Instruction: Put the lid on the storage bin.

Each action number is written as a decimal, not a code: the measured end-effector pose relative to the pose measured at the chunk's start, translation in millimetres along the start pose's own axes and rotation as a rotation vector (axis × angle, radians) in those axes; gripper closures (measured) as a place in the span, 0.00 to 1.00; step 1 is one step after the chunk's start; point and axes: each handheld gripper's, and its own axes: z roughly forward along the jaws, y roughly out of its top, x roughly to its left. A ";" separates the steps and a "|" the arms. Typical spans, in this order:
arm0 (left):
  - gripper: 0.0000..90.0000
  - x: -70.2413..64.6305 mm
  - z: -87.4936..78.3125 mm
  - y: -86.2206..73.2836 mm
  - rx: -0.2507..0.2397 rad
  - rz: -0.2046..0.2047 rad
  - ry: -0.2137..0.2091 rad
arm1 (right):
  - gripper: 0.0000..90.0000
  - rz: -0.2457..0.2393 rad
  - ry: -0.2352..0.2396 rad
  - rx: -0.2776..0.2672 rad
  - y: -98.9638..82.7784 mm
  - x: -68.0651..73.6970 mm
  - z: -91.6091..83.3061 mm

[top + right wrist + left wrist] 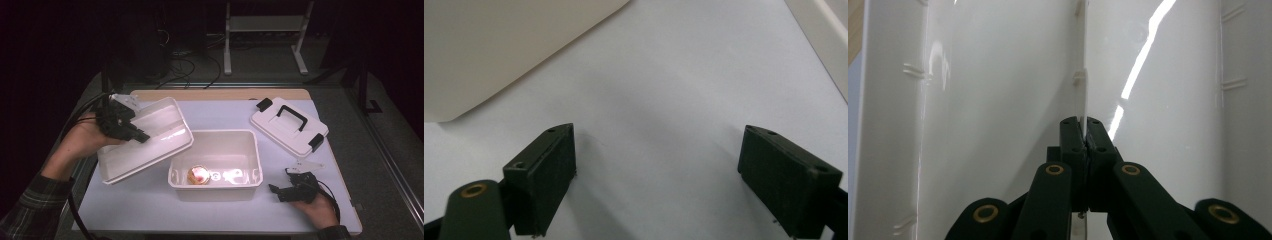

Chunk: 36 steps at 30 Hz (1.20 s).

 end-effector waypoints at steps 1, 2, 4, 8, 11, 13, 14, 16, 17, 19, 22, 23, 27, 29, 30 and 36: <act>0.99 -1.5 1.7 3.9 0.002 0.010 -0.005 | 0.16 0.001 0.000 -0.001 0.0 0.1 0.1; 0.99 -3.5 4.0 9.1 0.006 0.023 -0.010 | 0.16 0.000 0.000 -0.001 0.0 0.0 0.1; 0.99 -7.6 8.5 19.5 0.010 0.046 -0.018 | 0.16 0.000 0.000 0.000 0.0 0.0 0.0; 0.99 -15.1 17.1 38.0 0.004 0.091 -0.037 | 0.16 -0.001 0.000 -0.001 0.0 -0.1 0.0; 0.99 -19.7 25.1 50.8 0.015 0.124 -0.051 | 0.16 0.000 0.000 -0.001 0.0 0.0 0.0; 0.99 -23.0 30.6 59.2 0.020 0.149 -0.063 | 0.16 0.000 0.000 -0.001 0.0 0.0 0.0; 0.99 -25.2 33.7 63.2 0.020 0.156 -0.070 | 0.16 -0.002 0.000 0.000 0.0 -0.1 0.0; 0.99 -29.0 39.8 71.2 0.021 0.181 -0.085 | 0.16 -0.002 0.000 0.000 0.0 -0.1 0.0; 0.99 -31.6 43.7 76.0 0.027 0.191 -0.091 | 0.16 -0.002 0.000 0.000 0.0 -0.1 0.0; 0.99 -34.6 49.5 82.6 0.030 0.210 -0.100 | 0.16 -0.002 -0.001 0.000 0.0 0.0 -0.1; 0.99 -39.2 60.3 94.2 0.038 0.245 -0.118 | 0.16 -0.002 -0.001 0.000 0.0 -0.1 0.0; 0.99 -40.2 63.0 96.5 0.038 0.252 -0.123 | 0.16 -0.002 -0.001 0.000 0.0 -0.1 -0.1; 0.99 -45.4 78.9 108.0 0.057 0.284 -0.147 | 0.16 -0.002 -0.001 0.000 0.0 0.0 0.0; 0.99 -47.5 85.0 111.6 0.062 0.291 -0.154 | 0.16 0.001 0.001 0.000 0.1 0.2 -0.1; 0.99 -48.5 88.1 113.6 0.068 0.298 -0.159 | 0.16 0.001 0.001 -0.001 0.0 0.2 -0.1; 0.99 -53.9 104.9 121.5 0.084 0.316 -0.175 | 0.16 0.003 0.001 -0.001 0.1 0.3 -0.1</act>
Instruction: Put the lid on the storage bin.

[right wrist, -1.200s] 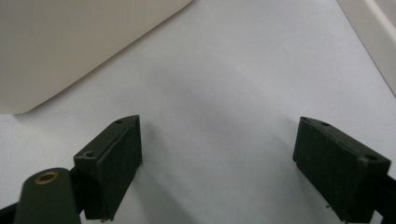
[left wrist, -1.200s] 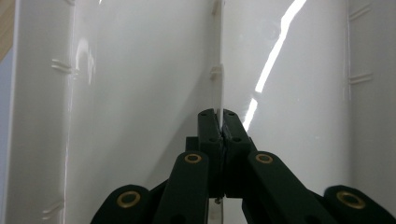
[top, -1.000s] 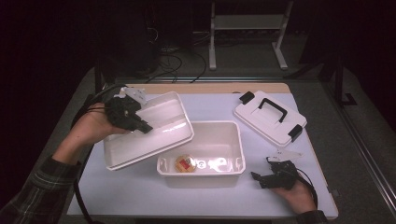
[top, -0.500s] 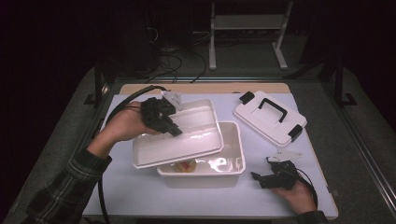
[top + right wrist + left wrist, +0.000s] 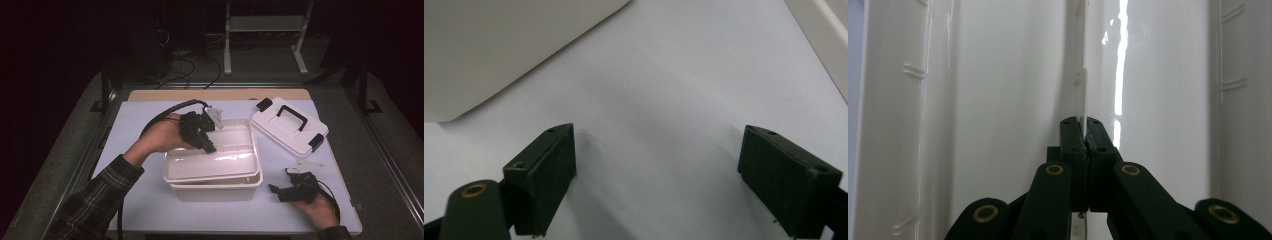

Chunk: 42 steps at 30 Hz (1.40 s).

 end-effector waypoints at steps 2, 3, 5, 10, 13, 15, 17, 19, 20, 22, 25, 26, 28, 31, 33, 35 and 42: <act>0.99 0.0 3.8 1.7 0.011 0.006 -0.004 | 0.16 0.001 0.000 0.001 0.0 0.0 -0.1; 0.99 0.1 5.8 2.4 0.015 0.008 -0.005 | 0.16 0.000 0.000 0.000 0.0 -0.1 0.0; 0.99 0.4 9.4 3.0 0.018 0.009 -0.012 | 0.16 -0.003 -0.001 -0.001 0.0 -0.3 0.1; 0.99 1.5 15.2 4.3 0.027 0.015 -0.012 | 0.16 -0.001 0.000 0.000 0.0 -0.1 0.1; 0.99 1.6 19.1 5.6 0.040 0.024 -0.012 | 0.16 -0.001 0.000 0.000 0.0 -0.1 0.1; 0.99 1.6 22.7 5.7 0.041 0.020 -0.015 | 0.16 -0.001 0.000 0.000 -0.1 -0.1 0.1; 0.99 2.6 24.4 4.2 0.039 0.014 -0.021 | 0.16 -0.002 -0.001 0.000 -0.1 -0.3 0.1; 0.99 3.7 25.6 2.7 0.038 0.008 -0.026 | 0.16 -0.002 -0.001 0.000 0.0 -0.2 0.1; 0.99 3.8 26.6 2.2 0.035 0.009 -0.026 | 0.16 -0.002 -0.001 0.000 -0.1 -0.2 0.1; 0.99 3.7 28.1 2.2 0.039 0.007 -0.027 | 0.16 -0.003 -0.002 -0.001 0.0 -0.3 0.1; 0.99 3.6 30.5 2.2 0.044 0.006 -0.025 | 0.16 -0.005 -0.004 0.001 0.0 -0.1 0.0; 0.99 3.7 31.2 1.8 0.046 0.005 -0.026 | 0.16 -0.004 -0.003 0.002 0.0 -0.2 0.0; 0.99 3.9 32.3 0.7 0.039 0.001 -0.026 | 0.16 -0.004 -0.003 0.002 0.1 -0.1 0.0; 0.98 4.0 31.7 1.0 0.041 -0.003 -0.023 | 0.16 -0.003 -0.004 0.004 0.3 0.3 -0.1; 0.90 3.6 28.6 -0.1 0.027 -0.008 -0.018 | 0.16 -0.003 -0.005 0.004 0.4 0.4 -0.1; 0.80 2.9 21.6 -2.5 0.003 -0.016 -0.010 | 0.16 -0.005 -0.006 0.004 0.4 0.1 0.0; 0.49 1.8 -3.2 -19.3 -0.056 -0.063 0.031 | 0.16 -0.003 -0.005 0.005 0.3 0.2 0.0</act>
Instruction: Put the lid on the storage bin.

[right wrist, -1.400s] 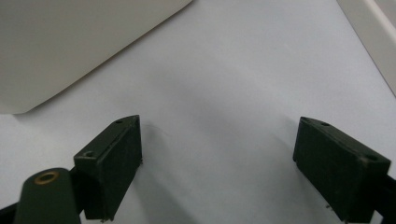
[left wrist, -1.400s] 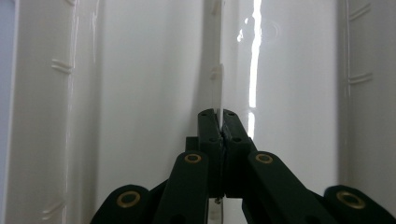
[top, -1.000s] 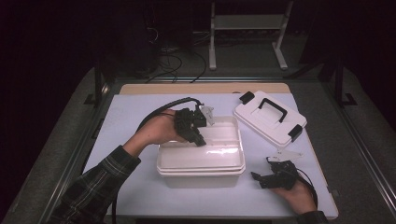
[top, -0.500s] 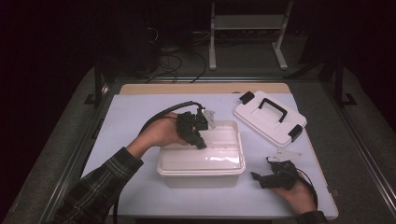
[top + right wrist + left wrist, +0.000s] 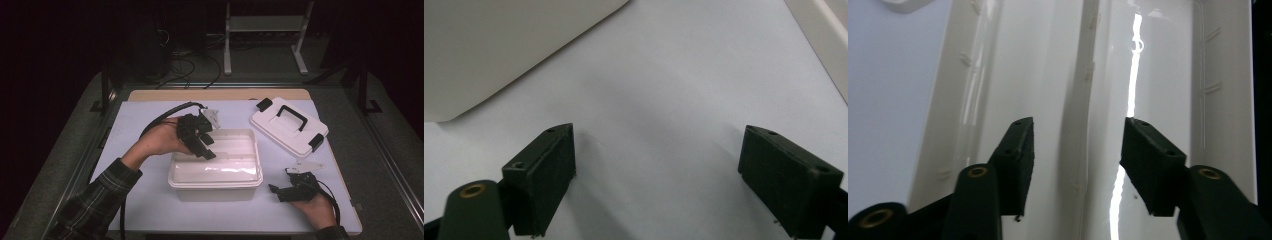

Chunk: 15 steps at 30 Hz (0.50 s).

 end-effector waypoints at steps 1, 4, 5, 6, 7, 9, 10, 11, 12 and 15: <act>0.46 -0.7 -2.9 -3.0 -0.005 -0.004 0.009 | 0.16 -0.001 -0.001 0.000 0.0 0.1 -0.1; 0.39 -2.3 -11.9 -13.4 -0.013 -0.017 0.029 | 0.16 -0.001 0.000 0.000 -0.1 0.0 0.0; 0.36 -2.6 -14.3 -16.6 -0.015 -0.020 0.034 | 0.16 -0.002 0.000 -0.001 -0.1 -0.1 0.0; 0.34 -3.1 -16.0 -19.0 -0.018 -0.026 0.038 | 0.16 -0.001 0.000 0.000 -0.1 0.1 0.0; 0.32 -3.6 -18.6 -23.0 -0.021 -0.030 0.038 | 0.16 -0.001 0.000 -0.001 -0.1 0.0 0.0; 0.29 -4.4 -22.4 -29.2 -0.025 -0.039 0.051 | 0.16 -0.001 -0.001 0.000 -0.1 0.0 0.0; 0.27 -4.8 -24.1 -32.3 -0.028 -0.044 0.056 | 0.16 -0.002 0.000 -0.001 -0.1 -0.2 0.1; 0.26 -5.0 -26.0 -35.3 -0.029 -0.049 0.061 | 0.16 -0.002 0.000 -0.001 -0.1 -0.1 0.1; 0.25 -5.3 -27.7 -38.5 -0.033 -0.056 0.065 | 0.16 -0.002 0.000 -0.001 -0.1 -0.1 0.1; 0.22 -6.9 -32.7 -49.3 -0.034 -0.068 0.069 | 0.16 0.000 0.000 0.000 -0.1 0.0 0.0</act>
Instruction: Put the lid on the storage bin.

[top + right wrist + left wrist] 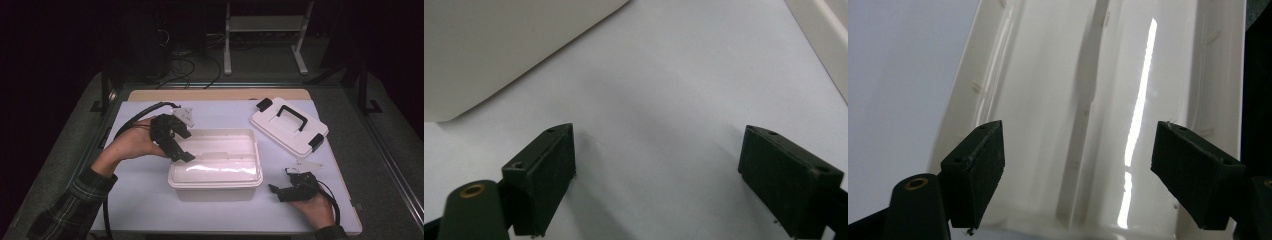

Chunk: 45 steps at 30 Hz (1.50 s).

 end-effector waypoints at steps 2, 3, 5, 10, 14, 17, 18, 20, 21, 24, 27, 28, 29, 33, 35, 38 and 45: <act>0.20 -0.2 -4.1 -8.1 0.005 -0.006 0.018 | 0.16 0.001 0.000 0.000 0.0 -0.1 0.0; 0.19 -0.9 -5.9 -12.7 -0.005 -0.018 0.026 | 0.16 0.001 0.000 0.000 0.1 -0.1 -0.1; 0.18 -1.6 -10.6 -22.2 -0.012 -0.032 0.040 | 0.16 -0.001 -0.001 0.001 0.2 0.0 -0.1; 0.11 -2.3 -19.2 -45.2 -0.016 -0.071 0.079 | 0.16 -0.002 -0.003 0.003 0.4 0.3 0.0; 0.09 -3.1 -20.0 -66.9 -0.004 -0.101 0.106 | 0.16 0.000 -0.004 0.003 0.4 0.4 -0.1; 0.05 -3.8 -16.3 -82.6 0.002 -0.125 0.131 | 0.16 0.000 -0.004 0.002 0.3 0.5 0.0; 0.03 -3.7 -14.9 -86.8 0.003 -0.129 0.137 | 0.16 -0.001 -0.006 0.003 0.3 0.5 0.1; 0.02 -3.5 -8.9 -98.7 -0.001 -0.150 0.141 | 0.16 0.002 -0.004 0.003 0.4 0.5 0.1; 0.01 -3.8 -5.2 -104.9 -0.006 -0.159 0.147 | 0.16 0.000 -0.004 0.003 0.4 0.3 0.1; 0.00 -4.9 8.0 -125.1 -0.010 -0.181 0.160 | 0.16 0.002 -0.002 0.004 0.9 0.1 0.1; 0.00 -5.7 17.4 -140.4 -0.026 -0.195 0.170 | 0.16 0.006 -0.001 0.010 1.9 -0.1 0.0; 0.00 -6.2 20.7 -145.7 -0.039 -0.208 0.172 | 0.16 0.007 0.000 0.012 2.4 -0.4 -0.1; 0.00 -5.9 23.3 -150.7 -0.039 -0.213 0.171 | 0.16 0.004 -0.002 0.015 2.9 -0.7 -0.3; 0.00 -9.0 36.6 -167.5 -0.049 -0.226 0.193 | 0.16 0.018 -0.003 0.003 5.7 -4.7 -4.6; 0.00 -11.0 41.8 -172.6 -0.054 -0.226 0.204 | 0.16 0.024 0.002 0.002 7.9 -8.3 -6.6; 0.00 -14.4 51.7 -181.3 -0.072 -0.229 0.216 | 0.16 0.026 0.014 0.004 13.1 -12.9 -9.4; 0.00 -17.9 67.3 -194.5 -0.098 -0.241 0.232 | 0.16 0.008 0.003 0.002 31.6 -23.5 -15.9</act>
